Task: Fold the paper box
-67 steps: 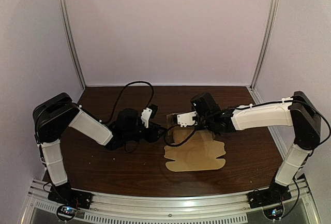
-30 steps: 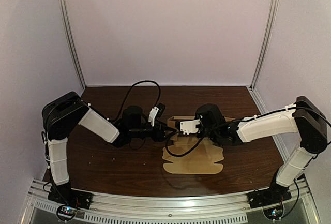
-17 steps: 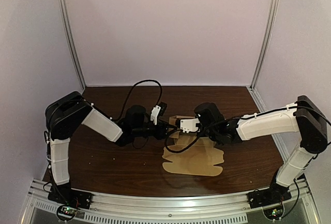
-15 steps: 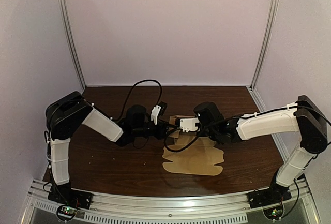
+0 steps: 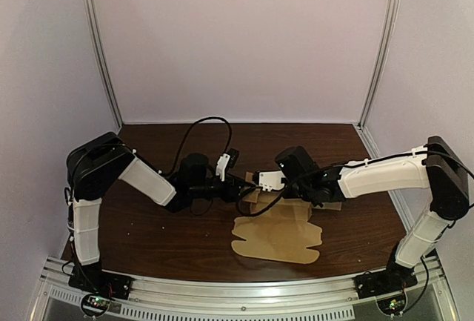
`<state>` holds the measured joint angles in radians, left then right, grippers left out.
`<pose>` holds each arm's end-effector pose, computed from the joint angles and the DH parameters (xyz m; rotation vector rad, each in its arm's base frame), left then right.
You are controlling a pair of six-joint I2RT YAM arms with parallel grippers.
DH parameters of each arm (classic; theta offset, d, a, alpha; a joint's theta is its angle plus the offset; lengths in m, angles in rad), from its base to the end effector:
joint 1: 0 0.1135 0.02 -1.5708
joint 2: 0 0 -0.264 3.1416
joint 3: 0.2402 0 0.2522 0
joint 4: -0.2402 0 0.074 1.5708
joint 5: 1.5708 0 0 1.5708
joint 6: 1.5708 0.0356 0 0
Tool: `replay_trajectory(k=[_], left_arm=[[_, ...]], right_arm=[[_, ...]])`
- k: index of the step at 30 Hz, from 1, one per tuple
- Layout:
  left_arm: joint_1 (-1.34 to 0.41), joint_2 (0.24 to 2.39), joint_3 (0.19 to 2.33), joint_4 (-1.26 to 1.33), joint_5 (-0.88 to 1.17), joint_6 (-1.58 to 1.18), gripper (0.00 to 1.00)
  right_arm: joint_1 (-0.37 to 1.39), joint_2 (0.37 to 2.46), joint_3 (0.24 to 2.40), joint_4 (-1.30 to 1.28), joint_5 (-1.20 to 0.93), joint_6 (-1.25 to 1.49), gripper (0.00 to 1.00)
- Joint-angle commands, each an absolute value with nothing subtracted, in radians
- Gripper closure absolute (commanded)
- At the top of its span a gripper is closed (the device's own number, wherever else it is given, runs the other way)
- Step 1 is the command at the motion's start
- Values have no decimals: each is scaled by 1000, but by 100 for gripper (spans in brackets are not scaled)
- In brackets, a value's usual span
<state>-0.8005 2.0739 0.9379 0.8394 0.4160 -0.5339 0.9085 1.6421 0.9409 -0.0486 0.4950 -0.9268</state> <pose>0.2729 -0.3020 0.1167 0.5849 1.9726 -1.2679 0.2235 0.2591 0.1929 -1.6474 1.5742 -0.5813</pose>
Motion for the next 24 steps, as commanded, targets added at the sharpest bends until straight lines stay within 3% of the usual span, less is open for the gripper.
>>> replay_trajectory(k=[1,7,17,24], left_arm=[[-804,2050,926,855,410,-537,50],[-804,2012,920,797,335,-510,45],[-804,1873,815,792,253,-525,37],[-828,1736,798,599,123,-475,36]], right_arm=[[910,1627,986,-79,504,-910,100],[888,1625,1011,-14,545,-963,100],[879,1659,1129,-253,491,-824,100],[877,1699,1195,-395,454,-737,100]])
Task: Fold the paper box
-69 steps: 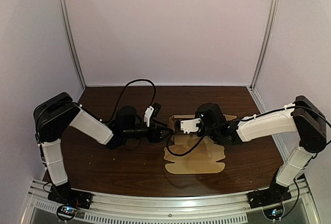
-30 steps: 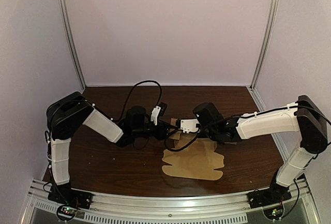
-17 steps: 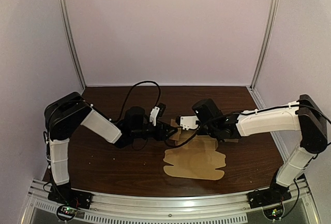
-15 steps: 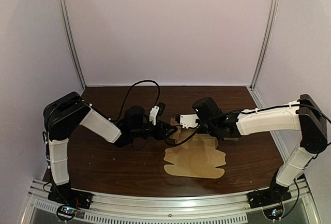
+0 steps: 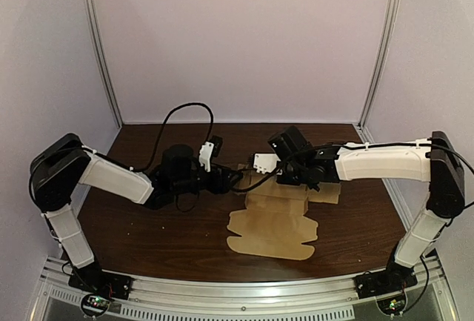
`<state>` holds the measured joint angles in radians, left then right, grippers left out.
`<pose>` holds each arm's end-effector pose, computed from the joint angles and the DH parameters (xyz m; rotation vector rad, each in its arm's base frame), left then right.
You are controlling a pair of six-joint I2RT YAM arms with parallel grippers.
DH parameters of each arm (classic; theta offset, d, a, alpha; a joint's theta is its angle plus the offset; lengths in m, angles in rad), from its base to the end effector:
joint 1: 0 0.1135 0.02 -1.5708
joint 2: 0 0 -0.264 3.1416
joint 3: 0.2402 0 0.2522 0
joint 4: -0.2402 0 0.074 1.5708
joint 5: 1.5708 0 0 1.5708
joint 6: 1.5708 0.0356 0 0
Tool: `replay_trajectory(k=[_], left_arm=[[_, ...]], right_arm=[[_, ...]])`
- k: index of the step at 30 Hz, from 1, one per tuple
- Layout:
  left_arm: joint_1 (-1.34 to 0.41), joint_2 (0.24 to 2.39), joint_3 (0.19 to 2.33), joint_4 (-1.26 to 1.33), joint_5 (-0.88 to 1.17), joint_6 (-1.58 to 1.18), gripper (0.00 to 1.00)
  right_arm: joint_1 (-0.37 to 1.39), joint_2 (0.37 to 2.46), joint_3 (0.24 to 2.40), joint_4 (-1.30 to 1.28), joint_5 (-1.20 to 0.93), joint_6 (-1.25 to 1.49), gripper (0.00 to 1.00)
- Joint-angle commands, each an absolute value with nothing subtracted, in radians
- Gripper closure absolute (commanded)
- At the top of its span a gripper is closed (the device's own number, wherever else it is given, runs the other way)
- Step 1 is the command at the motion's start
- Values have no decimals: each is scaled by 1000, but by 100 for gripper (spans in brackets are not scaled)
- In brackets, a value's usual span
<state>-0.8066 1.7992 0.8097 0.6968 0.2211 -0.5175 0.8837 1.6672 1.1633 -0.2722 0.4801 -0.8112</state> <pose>0.2494 -0.2715 0.1675 0.4527 1.9612 -1.0919 0.2437 0.2712 0.2366 -1.5563 1.6871 -0.5238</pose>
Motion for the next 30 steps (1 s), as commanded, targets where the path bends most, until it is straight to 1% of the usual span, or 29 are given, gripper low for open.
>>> replay_trajectory(k=[1,6,8,11,14,17,18,20,22,28,30], left_arm=[[-831,1723,799,577,117,-472,36],[-848,1672,817,457,119,-464,36],[-857,1657,824,391,77,-459,37],[-860,1649,850,266,-65,-454,39],[-860,1654,885,174,-155,-449,39],[-860,1667,918,134,-144,-438,39],[-859,1680,933,121,-130,-434,42],[-859,1709,965,105,-75,-429,50],[-858,1745,1000,89,-31,-431,55],[-859,1824,1088,31,0,-446,66],[-859,1828,1101,27,0,-448,71]], right_arm=[[877,1709,1206,-416,453,-726,100],[875,1733,1252,-490,438,-690,100],[874,1730,1259,-502,431,-681,100],[874,1729,1271,-526,412,-662,100],[874,1732,1282,-550,400,-646,100],[874,1728,1281,-558,396,-640,100],[874,1728,1282,-559,394,-638,100],[874,1726,1285,-563,391,-636,100],[874,1726,1292,-567,389,-631,100],[874,1713,1294,-579,383,-622,100],[874,1710,1291,-580,386,-624,100]])
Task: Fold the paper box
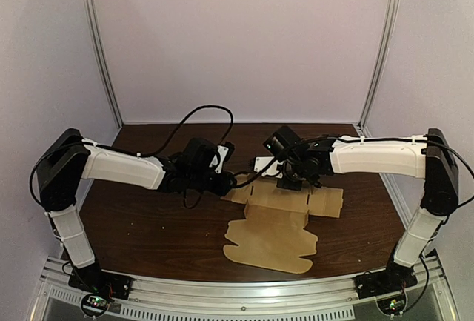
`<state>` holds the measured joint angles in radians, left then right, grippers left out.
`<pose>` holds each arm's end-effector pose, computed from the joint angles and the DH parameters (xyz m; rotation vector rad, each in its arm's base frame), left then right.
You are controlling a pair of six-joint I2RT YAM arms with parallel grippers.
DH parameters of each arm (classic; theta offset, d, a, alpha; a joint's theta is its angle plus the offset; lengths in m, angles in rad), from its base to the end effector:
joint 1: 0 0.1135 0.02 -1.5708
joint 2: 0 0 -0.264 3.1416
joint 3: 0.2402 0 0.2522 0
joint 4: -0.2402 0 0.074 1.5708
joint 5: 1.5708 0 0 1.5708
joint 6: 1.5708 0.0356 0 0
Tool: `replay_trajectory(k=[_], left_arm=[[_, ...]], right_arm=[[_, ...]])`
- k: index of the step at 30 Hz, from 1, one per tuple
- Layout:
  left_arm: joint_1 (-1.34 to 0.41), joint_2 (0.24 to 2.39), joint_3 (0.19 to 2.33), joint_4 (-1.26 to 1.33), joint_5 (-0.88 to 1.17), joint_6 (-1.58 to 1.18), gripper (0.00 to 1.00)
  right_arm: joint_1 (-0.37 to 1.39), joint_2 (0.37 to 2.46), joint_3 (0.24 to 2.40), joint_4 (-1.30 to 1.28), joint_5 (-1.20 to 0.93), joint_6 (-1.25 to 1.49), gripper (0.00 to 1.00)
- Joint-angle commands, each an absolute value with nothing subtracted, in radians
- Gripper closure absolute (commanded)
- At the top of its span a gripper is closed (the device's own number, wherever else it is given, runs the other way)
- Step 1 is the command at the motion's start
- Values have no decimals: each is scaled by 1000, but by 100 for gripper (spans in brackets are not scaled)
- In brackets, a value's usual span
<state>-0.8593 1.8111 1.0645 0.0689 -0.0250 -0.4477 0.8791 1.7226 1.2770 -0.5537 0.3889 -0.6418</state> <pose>0.2545 -0.2939 0.1789 0.4638 2.2900 -0.6570 0.2430 0.2722 0.2331 -1.6203 1.9134 -0.4025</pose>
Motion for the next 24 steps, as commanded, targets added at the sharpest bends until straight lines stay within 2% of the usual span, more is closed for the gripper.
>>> replay_trajectory(k=[1,6,7,8,12,15,20,24], left_arm=[[-859,1829,1105,25,0,-447,76],[-859,1823,1110,29,0,-450,98],[-859,1824,1107,35,0,-448,100],[-859,1823,1105,42,0,-446,100],[-859,1821,1095,66,0,-428,100],[-859,1816,1080,93,-1,-420,100],[-859,1813,1058,128,0,-419,100],[-859,1813,1056,127,-2,-419,100]], right_arm=[[874,1709,1288,-578,388,-625,100],[869,1702,1266,-571,394,-629,100],[864,1700,1261,-571,393,-630,100],[857,1698,1255,-571,390,-630,100],[806,1688,1250,-616,315,-613,82],[745,1690,1263,-677,227,-586,75],[665,1698,1286,-746,73,-563,74],[654,1701,1294,-767,37,-558,78]])
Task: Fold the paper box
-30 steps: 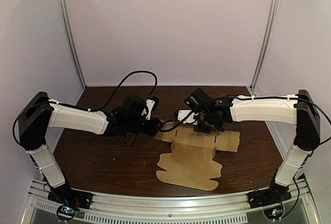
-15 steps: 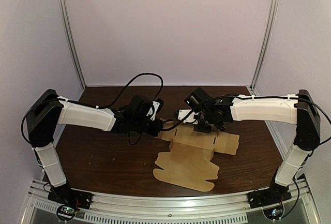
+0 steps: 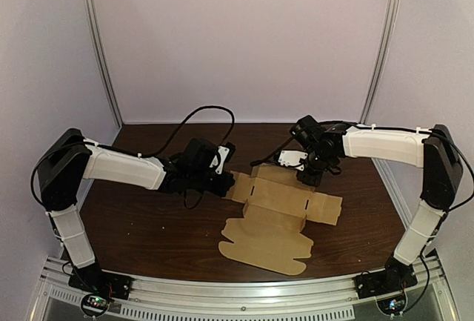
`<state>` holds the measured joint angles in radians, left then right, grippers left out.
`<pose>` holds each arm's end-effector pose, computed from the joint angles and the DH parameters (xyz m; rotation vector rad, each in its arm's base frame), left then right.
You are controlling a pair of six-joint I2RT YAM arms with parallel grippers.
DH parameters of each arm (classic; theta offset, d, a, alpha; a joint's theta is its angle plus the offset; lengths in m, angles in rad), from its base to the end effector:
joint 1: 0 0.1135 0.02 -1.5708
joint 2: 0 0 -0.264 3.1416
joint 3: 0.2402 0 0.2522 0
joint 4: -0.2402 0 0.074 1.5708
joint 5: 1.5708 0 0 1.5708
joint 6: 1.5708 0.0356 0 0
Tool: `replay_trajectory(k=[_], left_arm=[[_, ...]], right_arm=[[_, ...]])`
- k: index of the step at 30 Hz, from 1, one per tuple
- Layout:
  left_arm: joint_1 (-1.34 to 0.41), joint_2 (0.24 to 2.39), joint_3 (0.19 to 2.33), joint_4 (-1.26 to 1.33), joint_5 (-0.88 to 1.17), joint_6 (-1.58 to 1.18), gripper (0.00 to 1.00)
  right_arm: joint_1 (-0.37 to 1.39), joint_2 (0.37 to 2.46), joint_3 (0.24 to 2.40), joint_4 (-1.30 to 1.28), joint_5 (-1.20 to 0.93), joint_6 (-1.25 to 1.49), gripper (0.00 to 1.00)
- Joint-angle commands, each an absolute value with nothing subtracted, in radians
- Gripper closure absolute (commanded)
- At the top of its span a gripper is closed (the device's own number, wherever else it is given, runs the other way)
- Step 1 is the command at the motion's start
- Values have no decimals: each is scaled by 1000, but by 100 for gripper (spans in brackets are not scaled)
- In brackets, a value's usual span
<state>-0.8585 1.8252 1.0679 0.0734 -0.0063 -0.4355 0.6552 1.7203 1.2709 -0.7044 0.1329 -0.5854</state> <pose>0.2555 -0.2955 0.1751 0.4892 2.2949 -0.6660 0.2806 0.2097 0.2223 -1.5477 2.2324 -0.1606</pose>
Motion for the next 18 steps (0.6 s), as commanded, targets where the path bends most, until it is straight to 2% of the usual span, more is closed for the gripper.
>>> replay_trajectory(k=[1,6,11,13,16,18], left_arm=[[-859,1812,1055,127,-4,-420,100],[-858,1801,1037,154,-13,-416,100],[-859,1787,1020,166,-37,-410,100],[-859,1782,1015,171,-49,-408,100],[-859,1777,1014,168,-65,-407,100],[-859,1774,1012,166,-78,-405,100]], right_arm=[[653,1701,1296,-774,26,-560,78],[645,1730,1345,-864,-100,-554,76],[629,1772,1398,-928,-193,-525,79],[623,1781,1414,-937,-198,-513,81],[616,1798,1440,-955,-195,-507,89],[613,1812,1455,-975,-195,-506,90]])
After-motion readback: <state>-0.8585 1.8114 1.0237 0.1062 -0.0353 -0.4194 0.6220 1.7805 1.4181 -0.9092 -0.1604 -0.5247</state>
